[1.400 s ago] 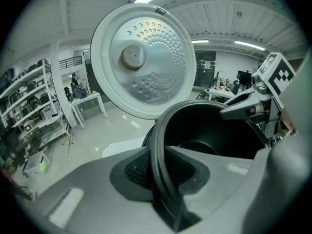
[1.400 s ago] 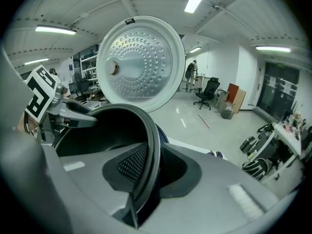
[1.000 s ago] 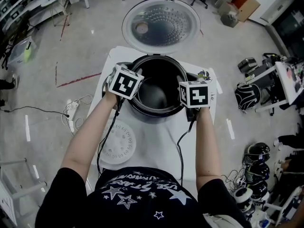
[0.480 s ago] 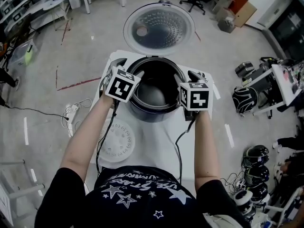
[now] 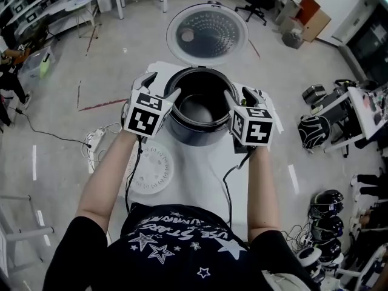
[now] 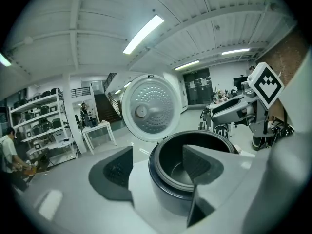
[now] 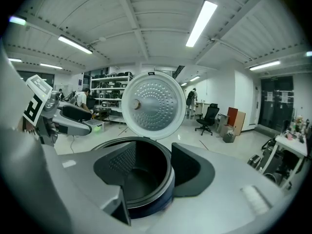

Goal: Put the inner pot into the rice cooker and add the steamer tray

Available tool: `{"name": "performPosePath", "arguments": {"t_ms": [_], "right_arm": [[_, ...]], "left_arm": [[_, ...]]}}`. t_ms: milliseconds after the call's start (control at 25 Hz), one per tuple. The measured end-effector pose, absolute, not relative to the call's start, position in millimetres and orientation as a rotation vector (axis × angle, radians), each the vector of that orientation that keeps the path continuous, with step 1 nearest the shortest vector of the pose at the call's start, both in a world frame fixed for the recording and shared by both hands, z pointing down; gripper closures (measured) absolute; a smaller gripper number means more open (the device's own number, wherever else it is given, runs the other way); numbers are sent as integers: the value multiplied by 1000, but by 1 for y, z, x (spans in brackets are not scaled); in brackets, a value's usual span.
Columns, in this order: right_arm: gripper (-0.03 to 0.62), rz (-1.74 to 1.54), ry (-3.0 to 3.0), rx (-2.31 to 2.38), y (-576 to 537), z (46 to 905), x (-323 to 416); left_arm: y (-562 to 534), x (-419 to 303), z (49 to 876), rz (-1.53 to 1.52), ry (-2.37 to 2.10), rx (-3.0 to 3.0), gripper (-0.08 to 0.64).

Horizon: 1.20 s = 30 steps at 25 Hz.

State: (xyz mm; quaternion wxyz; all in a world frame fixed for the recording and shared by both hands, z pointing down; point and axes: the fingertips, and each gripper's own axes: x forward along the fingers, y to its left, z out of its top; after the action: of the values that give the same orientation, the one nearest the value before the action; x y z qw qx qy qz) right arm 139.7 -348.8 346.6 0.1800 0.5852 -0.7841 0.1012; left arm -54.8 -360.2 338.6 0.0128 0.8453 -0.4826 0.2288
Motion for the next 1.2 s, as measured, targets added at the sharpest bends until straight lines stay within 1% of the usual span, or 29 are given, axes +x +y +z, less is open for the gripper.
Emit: {"name": "performPosePath", "arguments": {"t_ms": [360, 400, 520, 640, 760, 840, 1000, 1200], "right_arm": [[339, 240, -2402, 1692, -307, 323, 120], [348, 246, -2417, 1683, -302, 323, 120], [417, 276, -2436, 1657, -288, 328, 118], [425, 302, -2451, 1627, -274, 334, 116], [426, 323, -2475, 1597, -260, 339, 114], [422, 332, -2496, 1566, -251, 342, 112], [383, 363, -2535, 1458, -230, 356, 103], [362, 416, -2560, 1326, -209, 376, 81]], "left_arm": [[-302, -86, 319, 528, -1680, 2567, 232], [-296, -87, 320, 520, -1688, 2559, 233], [-276, -91, 326, 501, -1714, 2524, 259], [-256, -97, 335, 489, -1744, 2484, 283], [-235, -102, 346, 477, -1777, 2435, 388], [-218, -107, 356, 474, -1793, 2387, 436], [-177, -124, 388, 462, -1848, 2238, 548], [-135, -150, 425, 490, -1908, 2090, 549]]}}
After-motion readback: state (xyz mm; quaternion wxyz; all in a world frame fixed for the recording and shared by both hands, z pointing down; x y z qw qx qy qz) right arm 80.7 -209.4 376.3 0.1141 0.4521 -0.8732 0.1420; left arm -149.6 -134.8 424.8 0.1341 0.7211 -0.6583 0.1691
